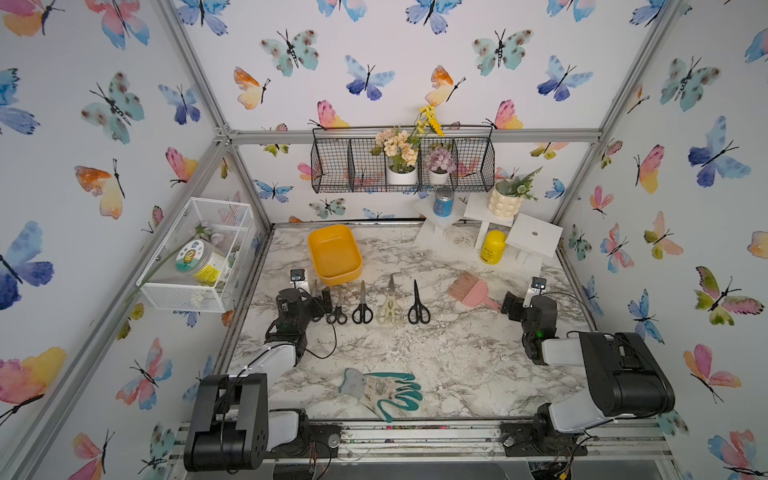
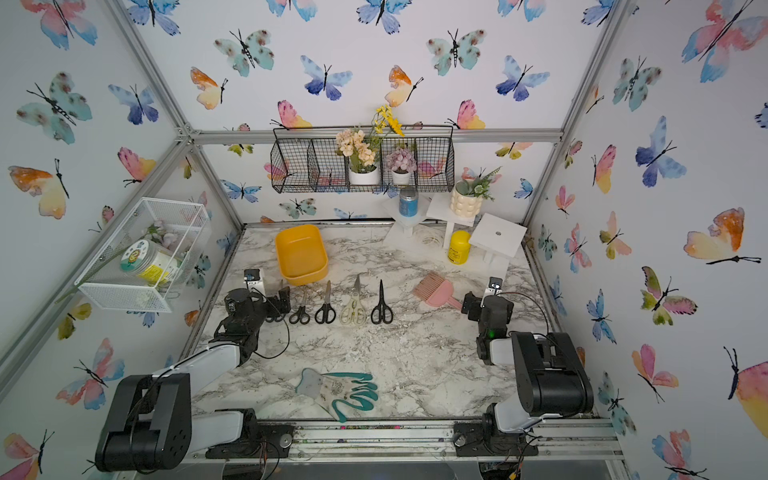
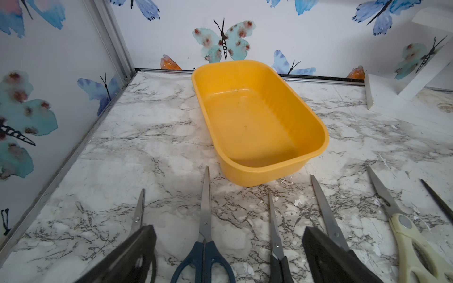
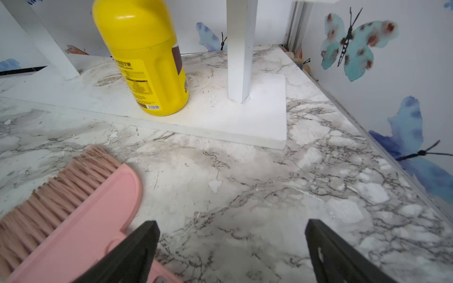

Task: Take the scissors out of the storage box
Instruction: Reset both arms

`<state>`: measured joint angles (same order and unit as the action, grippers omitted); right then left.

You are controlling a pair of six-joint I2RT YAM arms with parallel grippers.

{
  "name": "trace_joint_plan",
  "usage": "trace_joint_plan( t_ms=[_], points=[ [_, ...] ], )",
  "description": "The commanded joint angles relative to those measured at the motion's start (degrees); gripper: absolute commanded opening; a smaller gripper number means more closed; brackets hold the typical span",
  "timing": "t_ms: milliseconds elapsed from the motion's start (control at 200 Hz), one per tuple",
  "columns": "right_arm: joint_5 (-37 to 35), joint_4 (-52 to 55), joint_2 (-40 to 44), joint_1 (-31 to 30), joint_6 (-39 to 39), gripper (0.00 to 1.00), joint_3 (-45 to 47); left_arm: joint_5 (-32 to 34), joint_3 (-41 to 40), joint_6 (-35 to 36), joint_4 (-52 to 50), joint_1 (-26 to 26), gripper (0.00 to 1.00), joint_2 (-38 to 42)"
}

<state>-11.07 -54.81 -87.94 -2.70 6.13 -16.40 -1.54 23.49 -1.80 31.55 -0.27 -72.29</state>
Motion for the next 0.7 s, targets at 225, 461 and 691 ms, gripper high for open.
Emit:
trace_joint_plan(
  t_ms=[225,461,691],
  points=[
    [4.2,-17.2,-2.8,0.0,-3.0,1.0,3.3,-2.0,-7.1,0.6,18.0,1.8,0.99,-2.7],
    [4.1,-14.6,-2.1,0.0,-3.0,0.99,2.6,-3.6,-13.1,1.1,33.4,2.0,0.99,-8.5],
    [4.0,-14.1,-1.9,-0.1,-3.0,0.99,2.5,-1.3,-11.7,1.7,30.1,0.9,0.99,-8.2]
  ],
)
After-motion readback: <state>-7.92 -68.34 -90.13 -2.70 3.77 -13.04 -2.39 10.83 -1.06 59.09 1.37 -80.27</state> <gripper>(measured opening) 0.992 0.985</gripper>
